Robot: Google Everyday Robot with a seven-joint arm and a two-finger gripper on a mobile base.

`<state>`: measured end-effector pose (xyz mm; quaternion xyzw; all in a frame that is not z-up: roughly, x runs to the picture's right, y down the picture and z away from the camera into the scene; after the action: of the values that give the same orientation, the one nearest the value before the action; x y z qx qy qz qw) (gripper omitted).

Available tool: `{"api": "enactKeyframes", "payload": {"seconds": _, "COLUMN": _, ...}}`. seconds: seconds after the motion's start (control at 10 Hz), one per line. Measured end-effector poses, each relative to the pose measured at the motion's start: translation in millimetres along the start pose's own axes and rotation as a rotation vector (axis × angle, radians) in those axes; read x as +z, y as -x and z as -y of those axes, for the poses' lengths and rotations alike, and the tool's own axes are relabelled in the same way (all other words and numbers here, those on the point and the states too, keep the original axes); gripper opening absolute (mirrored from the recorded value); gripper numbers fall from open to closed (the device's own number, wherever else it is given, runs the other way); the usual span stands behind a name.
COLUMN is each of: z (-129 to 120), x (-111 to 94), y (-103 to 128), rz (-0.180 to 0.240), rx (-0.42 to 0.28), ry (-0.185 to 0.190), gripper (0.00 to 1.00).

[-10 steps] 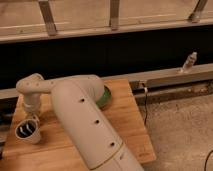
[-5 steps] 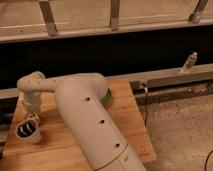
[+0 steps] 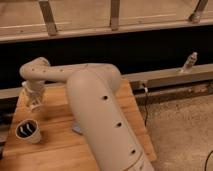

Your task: Place the bottle in the ceramic bowl

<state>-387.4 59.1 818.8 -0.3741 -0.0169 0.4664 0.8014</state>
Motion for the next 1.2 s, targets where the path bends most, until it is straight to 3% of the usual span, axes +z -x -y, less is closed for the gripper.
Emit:
{"api": "enactKeyframes", "payload": {"seconds": 0.2, "z": 36, "x": -14, "y": -14, "rz": 0.010, "rx": 0.070, "ry": -0.061, "gripper": 0.00}}
{"api": "enactKeyframes", "payload": {"seconds": 0.6, "z": 113, "x": -58, "y": -68, "rz": 0.054, "rx": 0.251, "ry": -0.175, "gripper": 0.00}}
{"api": "enactKeyframes", "payload": {"seconds": 1.2, "z": 118, "x": -62, "y": -74, "rz": 0.056, "rx": 0.270, "ry": -0.182, "gripper": 0.00}}
